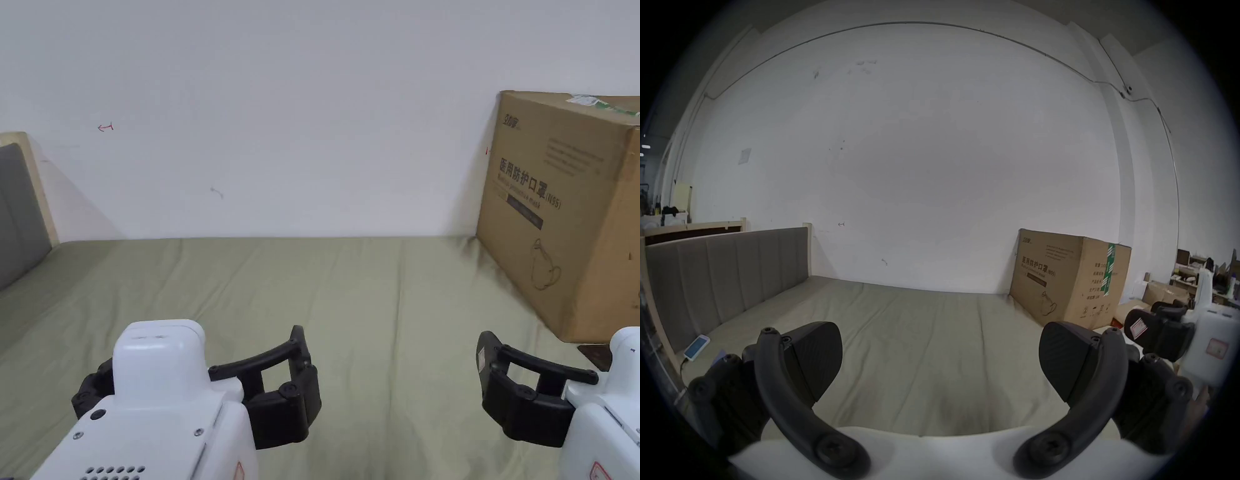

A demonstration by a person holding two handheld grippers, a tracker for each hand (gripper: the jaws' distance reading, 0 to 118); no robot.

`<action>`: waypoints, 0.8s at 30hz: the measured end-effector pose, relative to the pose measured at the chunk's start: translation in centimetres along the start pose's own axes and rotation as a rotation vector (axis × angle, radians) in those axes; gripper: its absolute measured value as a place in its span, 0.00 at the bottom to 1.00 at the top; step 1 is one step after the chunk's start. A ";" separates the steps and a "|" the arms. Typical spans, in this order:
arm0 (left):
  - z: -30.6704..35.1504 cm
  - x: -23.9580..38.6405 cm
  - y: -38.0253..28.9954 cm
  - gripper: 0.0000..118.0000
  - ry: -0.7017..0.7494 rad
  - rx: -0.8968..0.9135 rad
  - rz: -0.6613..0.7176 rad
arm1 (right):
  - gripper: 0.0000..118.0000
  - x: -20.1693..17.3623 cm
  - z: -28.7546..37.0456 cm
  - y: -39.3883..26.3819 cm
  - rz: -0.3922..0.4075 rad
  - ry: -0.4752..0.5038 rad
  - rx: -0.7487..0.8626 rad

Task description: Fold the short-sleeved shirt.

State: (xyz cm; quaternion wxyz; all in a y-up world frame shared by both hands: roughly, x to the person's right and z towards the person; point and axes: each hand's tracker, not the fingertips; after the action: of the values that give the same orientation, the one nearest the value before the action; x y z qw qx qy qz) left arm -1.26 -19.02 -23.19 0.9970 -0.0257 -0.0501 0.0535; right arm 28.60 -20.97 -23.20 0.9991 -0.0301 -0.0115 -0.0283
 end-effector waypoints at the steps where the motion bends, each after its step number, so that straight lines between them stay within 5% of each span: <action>1: 0.0 0.1 0.1 1.00 0.004 -0.002 0.003 | 1.00 0.0 0.0 -0.1 0.002 -0.001 0.002; 24: -0.2 0.0 -0.2 1.00 0.013 -0.006 0.001 | 1.00 -0.7 -0.4 -0.1 0.007 0.023 -0.018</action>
State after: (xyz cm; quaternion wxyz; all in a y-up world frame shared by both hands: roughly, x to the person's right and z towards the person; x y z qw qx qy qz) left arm -1.24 -19.24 -23.33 0.9972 -0.0291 -0.0437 0.0539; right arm 27.89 -21.02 -23.56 0.9989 -0.0390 0.0004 -0.0252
